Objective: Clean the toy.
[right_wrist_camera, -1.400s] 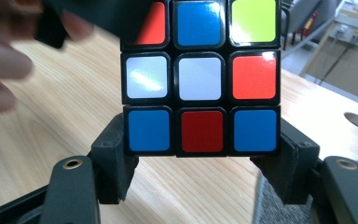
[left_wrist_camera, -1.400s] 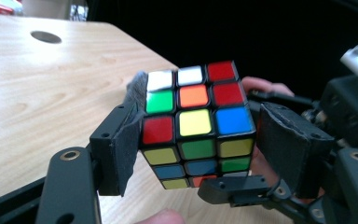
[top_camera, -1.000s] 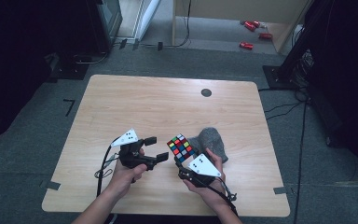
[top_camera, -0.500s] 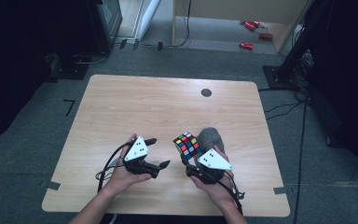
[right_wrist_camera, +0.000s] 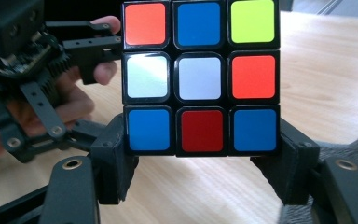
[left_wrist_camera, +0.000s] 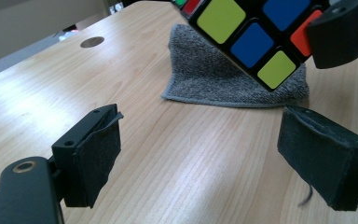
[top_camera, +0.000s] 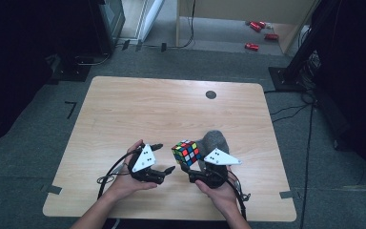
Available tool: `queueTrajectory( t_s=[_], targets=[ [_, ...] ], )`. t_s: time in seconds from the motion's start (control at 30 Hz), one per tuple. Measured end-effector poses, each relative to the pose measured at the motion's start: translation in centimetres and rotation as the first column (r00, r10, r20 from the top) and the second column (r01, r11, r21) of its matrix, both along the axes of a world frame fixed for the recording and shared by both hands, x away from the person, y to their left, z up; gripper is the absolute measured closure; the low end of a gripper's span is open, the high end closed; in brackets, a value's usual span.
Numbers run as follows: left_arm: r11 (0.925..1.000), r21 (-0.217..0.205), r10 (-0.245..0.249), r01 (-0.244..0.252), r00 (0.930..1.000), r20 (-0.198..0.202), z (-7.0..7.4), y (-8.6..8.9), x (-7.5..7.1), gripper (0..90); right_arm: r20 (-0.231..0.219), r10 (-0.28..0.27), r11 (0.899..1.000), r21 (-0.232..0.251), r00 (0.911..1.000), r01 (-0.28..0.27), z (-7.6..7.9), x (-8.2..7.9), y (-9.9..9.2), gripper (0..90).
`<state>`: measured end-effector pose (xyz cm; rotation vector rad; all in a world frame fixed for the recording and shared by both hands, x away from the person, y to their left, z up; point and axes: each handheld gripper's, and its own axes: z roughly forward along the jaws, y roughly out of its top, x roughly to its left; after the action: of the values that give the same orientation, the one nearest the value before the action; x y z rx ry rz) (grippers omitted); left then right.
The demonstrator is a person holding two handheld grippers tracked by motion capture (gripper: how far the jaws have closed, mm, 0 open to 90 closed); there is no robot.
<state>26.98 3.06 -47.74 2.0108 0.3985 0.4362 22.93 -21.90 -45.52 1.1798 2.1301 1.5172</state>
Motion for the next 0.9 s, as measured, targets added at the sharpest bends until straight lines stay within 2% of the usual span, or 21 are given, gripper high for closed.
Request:
queueTrajectory(
  t_s=[0.27, 0.4, 0.53, 0.67, 0.83, 0.9],
  targets=[
    [0.9992, 0.040, -0.003, -0.001, 0.9969, 0.078, -0.4, -0.6, -0.6, 14.4, -0.042, 0.026, 1.000, 0.018, 0.9988, -0.026, 0.0, 0.0, 0.3, 34.5],
    [0.9977, 0.067, 0.002, -0.010, 0.9921, 0.125, -0.7, -0.9, -0.9, 15.2, -0.067, 0.041, 0.999, 0.029, 0.9969, -0.039, 0.0, 0.1, 0.3, 34.5],
    [0.9952, 0.098, -0.009, -0.010, 0.9822, 0.188, -1.0, -1.3, -1.3, 15.6, -0.092, 0.053, 0.998, 0.038, 0.9943, -0.050, 0.0, 0.2, 0.4, 34.5],
    [0.9932, 0.116, -0.022, -0.008, 0.9656, 0.259, -1.4, -1.5, -1.5, 15.7, -0.118, 0.064, 0.997, 0.045, 0.9910, -0.059, -0.1, 0.3, 0.4, 34.5],
    [0.9946, 0.104, -0.036, 0.004, 0.9492, 0.313, -1.5, -1.5, -1.8, 16.6, -0.143, 0.070, 0.997, 0.046, 0.9872, -0.064, -0.3, 0.4, 0.5, 34.5],
    [0.9956, 0.094, -0.041, 0.010, 0.9415, 0.335, -1.6, -1.4, -1.9, 21.1, -0.149, 0.071, 0.997, 0.043, 0.9863, -0.066, -0.4, 0.5, 0.5, 34.5]
  ],
)
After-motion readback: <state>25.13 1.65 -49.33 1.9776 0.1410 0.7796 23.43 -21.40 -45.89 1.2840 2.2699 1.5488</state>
